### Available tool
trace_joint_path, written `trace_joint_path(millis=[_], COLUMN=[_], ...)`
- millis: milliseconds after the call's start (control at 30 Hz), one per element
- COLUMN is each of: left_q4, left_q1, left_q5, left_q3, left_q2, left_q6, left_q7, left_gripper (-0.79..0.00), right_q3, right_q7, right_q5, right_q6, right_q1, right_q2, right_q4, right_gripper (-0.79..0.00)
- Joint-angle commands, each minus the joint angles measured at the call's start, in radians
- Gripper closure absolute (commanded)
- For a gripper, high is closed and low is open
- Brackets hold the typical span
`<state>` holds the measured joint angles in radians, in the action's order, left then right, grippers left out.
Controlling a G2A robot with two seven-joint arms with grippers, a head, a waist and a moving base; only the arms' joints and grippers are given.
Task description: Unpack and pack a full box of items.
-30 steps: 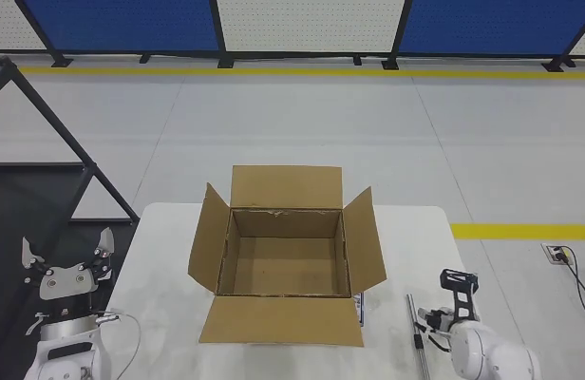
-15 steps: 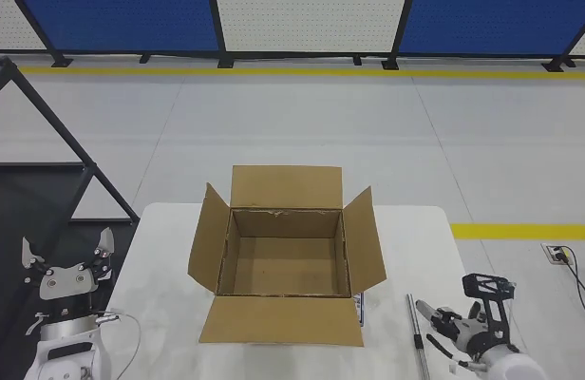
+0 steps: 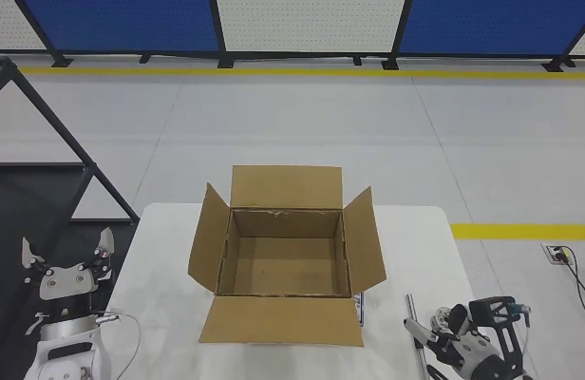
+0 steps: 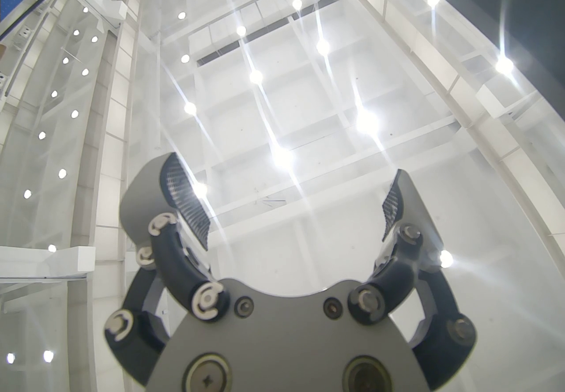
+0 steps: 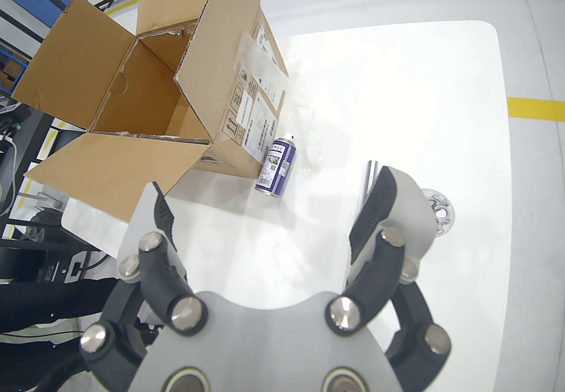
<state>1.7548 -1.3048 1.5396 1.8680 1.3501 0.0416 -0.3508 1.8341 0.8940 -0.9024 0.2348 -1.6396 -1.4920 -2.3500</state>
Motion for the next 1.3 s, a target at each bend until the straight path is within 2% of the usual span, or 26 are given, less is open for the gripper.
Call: trace_joint_path(millis=[0, 333, 467, 633, 733, 867, 1033, 1267], left_q4=[0.0, 0.001, 0.02, 0.029, 0.032, 0.034, 0.046, 0.048], left_q1=[0.0, -0.001, -0.013, -0.04, -0.054, -0.068, -0.083, -0.088], left_q5=[0.0, 0.0, -0.003, 0.004, -0.006, 0.033, 0.062, 0.072], left_q3=[0.0, 0.0, -0.005, 0.005, 0.019, 0.028, 0.039, 0.045], left_q2=[0.0, 0.0, -0.002, -0.007, -0.012, -0.012, -0.013, -0.014], left_q6=[0.0, -0.001, -0.046, -0.13, -0.169, -0.185, -0.2, -0.204], left_q7=[0.0, 0.002, -0.016, -0.087, -0.117, -0.135, -0.132, -0.113], left_gripper=[-0.785, -0.785, -0.785, -0.785, -0.785, -0.785, -0.785, -0.785], right_q3=[0.0, 0.0, -0.005, -0.066, -0.102, -0.132, -0.126, -0.114], right_q7=[0.0, 0.0, -0.012, -0.085, -0.106, -0.075, -0.025, 0.034], right_q5=[0.0, 0.0, -0.007, -0.164, -0.315, -0.402, -0.454, -0.56], right_q6=[0.0, 0.0, 0.002, -0.118, -0.224, -0.289, -0.325, -0.329], right_q1=[0.0, 0.0, -0.005, -0.004, 0.042, 0.129, 0.215, 0.222], right_q2=[0.0, 0.0, 0.002, 0.004, 0.006, 0.01, 0.018, 0.028], right_q4=[0.0, 0.0, 0.004, 0.034, 0.102, 0.221, 0.352, 0.392], right_gripper=[-0.785, -0.785, -0.785, -0.785, -0.785, -0.785, -0.785, -0.785])
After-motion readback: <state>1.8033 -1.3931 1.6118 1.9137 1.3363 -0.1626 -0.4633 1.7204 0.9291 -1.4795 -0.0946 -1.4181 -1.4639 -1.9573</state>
